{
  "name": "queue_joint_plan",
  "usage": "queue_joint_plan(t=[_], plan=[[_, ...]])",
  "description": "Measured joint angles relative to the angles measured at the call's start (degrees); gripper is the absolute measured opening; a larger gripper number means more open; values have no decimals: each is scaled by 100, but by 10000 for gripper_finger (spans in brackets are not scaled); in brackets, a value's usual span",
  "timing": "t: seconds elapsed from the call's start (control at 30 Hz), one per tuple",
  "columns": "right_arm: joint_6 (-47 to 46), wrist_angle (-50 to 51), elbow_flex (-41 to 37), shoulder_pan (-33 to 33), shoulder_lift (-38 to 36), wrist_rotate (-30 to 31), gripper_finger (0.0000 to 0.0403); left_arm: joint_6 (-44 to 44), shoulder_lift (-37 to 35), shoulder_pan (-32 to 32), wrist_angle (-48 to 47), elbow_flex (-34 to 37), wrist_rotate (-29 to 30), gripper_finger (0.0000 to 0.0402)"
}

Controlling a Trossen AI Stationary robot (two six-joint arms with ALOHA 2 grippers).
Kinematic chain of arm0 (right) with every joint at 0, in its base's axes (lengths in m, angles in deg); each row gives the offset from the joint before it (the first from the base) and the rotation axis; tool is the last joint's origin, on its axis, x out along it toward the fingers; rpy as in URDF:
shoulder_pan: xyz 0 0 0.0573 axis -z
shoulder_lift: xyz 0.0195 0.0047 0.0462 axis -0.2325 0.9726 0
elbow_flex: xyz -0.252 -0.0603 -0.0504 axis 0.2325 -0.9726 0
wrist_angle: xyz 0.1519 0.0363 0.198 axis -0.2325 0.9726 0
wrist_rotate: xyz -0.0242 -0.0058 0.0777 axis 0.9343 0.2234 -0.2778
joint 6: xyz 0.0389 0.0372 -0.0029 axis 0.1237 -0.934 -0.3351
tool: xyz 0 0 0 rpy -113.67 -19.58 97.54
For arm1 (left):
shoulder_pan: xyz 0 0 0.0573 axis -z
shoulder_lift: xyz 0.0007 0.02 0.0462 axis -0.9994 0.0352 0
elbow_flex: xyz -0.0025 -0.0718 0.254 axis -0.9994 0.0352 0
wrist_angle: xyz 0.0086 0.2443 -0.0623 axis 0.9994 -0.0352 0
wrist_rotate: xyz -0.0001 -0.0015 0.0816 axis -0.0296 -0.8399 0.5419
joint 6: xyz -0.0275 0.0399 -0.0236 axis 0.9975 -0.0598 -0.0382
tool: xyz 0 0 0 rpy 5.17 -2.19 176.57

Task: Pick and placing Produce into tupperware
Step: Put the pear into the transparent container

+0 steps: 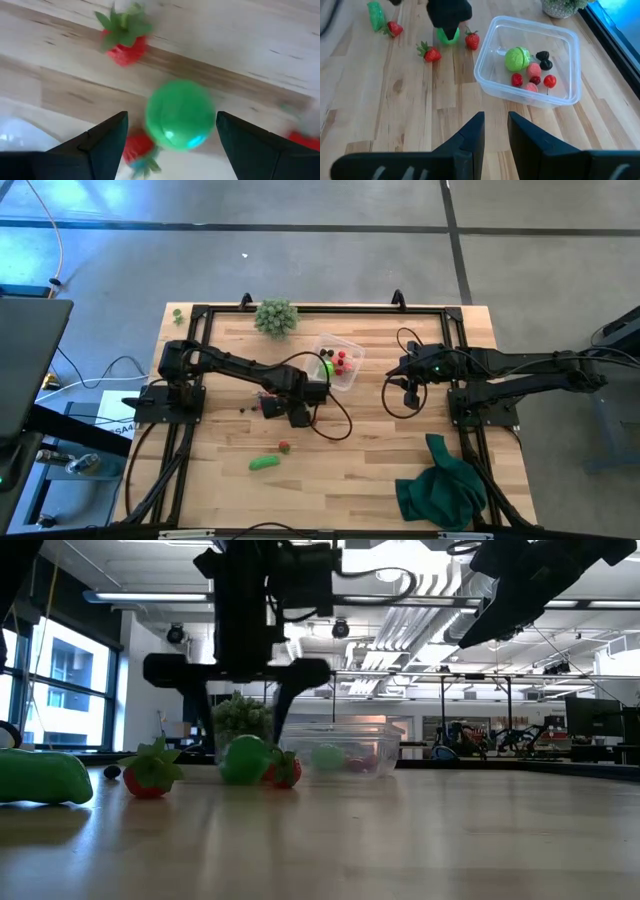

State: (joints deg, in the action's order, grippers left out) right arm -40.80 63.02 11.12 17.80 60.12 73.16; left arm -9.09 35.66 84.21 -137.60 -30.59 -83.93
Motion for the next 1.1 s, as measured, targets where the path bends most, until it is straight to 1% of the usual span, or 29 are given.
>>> queue_joint_plan(t=[0.07,0.17,0.23,0.33,0.5,0.77,1.0,1.1], plan=[[-1,9,0,0,0,2,75,110,21,0,-162,26,16,301],[1,5,0,0,-2,2,75,115,81,0,0,6,24,317],[-1,3,0,2,-1,3,75,126,102,0,-101,23,24,328],[-1,4,0,0,0,3,75,153,176,0,1,9,24,343],[-1,5,0,0,0,4,75,500,268,0,-40,12,70,360],[-1,3,0,1,-2,7,75,618,264,-42,-65,16,328,364],[-1,4,0,1,-2,9,75,566,262,-244,12,47,367,364],[0,0,0,1,-2,9,75,304,262,-339,22,47,355,364]])
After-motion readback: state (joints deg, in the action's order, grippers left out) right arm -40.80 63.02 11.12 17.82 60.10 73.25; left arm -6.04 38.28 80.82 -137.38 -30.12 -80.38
